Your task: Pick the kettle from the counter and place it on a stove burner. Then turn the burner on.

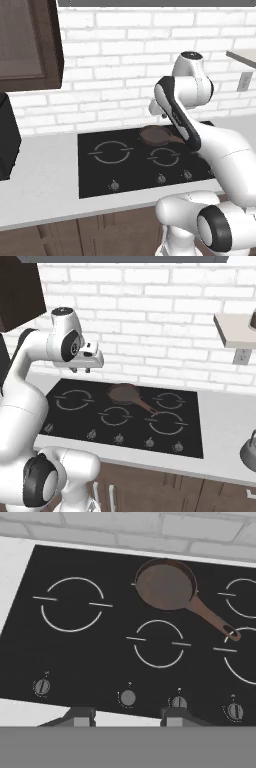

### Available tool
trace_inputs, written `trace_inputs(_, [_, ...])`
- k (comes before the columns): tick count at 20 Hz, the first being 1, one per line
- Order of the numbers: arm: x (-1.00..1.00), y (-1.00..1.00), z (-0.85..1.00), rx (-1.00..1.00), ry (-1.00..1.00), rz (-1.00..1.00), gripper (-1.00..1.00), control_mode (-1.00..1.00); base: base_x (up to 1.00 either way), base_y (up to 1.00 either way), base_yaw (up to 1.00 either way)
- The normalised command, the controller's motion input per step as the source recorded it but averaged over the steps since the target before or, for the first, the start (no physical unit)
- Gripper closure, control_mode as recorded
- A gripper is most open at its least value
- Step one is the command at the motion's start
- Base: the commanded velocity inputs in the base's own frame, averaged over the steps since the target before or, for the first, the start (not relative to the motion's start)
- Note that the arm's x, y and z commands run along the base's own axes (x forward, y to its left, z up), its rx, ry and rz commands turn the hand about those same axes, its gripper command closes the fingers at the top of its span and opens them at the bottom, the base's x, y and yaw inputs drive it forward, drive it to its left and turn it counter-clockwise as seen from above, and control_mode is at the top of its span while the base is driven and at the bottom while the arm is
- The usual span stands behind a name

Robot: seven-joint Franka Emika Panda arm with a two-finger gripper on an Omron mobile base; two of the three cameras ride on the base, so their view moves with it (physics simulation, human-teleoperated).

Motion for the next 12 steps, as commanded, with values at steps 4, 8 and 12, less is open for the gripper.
trace_inputs(4, [-0.05,0.00,0.00,0.00,0.00,0.00,-1.00,-1.00,0.00,0.00,0.00])
trace_inputs(8, [-0.07,-0.07,0.00,0.00,0.00,-0.01,-1.00,-1.00,0.00,0.00,0.00])
trace_inputs(12, [-0.30,-0.79,0.00,0.00,-0.10,0.00,-1.00,-1.00,0.00,0.00,0.00])
